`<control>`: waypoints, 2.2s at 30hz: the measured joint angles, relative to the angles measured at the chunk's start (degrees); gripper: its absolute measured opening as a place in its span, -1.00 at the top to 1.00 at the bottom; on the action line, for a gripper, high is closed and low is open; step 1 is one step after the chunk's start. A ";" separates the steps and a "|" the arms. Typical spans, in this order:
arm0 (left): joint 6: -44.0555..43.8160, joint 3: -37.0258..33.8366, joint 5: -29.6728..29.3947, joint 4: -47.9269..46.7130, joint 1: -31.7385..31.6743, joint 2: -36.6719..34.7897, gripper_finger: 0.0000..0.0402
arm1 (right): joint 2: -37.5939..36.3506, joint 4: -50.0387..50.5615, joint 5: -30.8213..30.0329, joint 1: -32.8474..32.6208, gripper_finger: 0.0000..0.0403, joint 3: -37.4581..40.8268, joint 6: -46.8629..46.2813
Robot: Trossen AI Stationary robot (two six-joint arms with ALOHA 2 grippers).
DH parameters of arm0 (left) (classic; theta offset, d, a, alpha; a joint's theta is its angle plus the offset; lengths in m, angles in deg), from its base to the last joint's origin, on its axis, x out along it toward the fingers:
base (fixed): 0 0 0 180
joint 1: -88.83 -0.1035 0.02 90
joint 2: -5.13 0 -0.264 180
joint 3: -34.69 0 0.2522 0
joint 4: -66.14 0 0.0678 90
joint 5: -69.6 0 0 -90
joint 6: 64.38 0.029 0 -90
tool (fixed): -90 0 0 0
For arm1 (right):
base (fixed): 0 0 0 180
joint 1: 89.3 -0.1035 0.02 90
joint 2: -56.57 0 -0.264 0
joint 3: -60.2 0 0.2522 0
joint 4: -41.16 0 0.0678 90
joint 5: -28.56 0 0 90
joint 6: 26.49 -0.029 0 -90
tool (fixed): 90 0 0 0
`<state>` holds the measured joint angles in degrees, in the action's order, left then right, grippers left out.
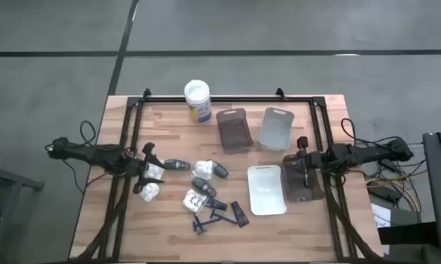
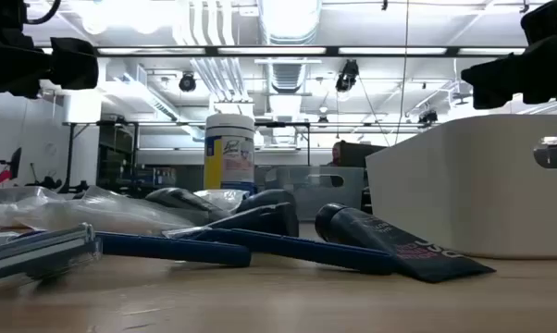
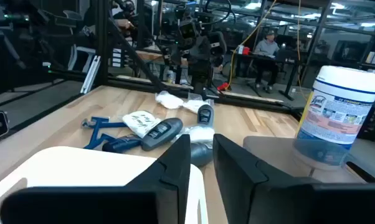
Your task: Pick & Place Travel size toiletries
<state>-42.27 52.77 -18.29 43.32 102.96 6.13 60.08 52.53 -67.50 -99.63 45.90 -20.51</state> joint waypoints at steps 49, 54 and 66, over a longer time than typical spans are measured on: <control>0.00 0.00 0.00 0.00 -0.02 0.01 -0.21 | 0.02 0.44 -0.02 0.00 0.05 0.00 -1.42; 0.00 0.00 0.00 0.00 -0.01 0.00 -0.21 | 0.02 0.44 -0.02 -0.02 0.01 0.00 -1.52; 0.00 0.00 0.00 0.00 0.00 0.01 -0.21 | 0.02 0.44 -0.02 0.00 0.04 0.00 -1.31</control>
<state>-42.27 52.77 -18.29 43.32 102.95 6.14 60.10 52.97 -67.52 -99.63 45.90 -21.82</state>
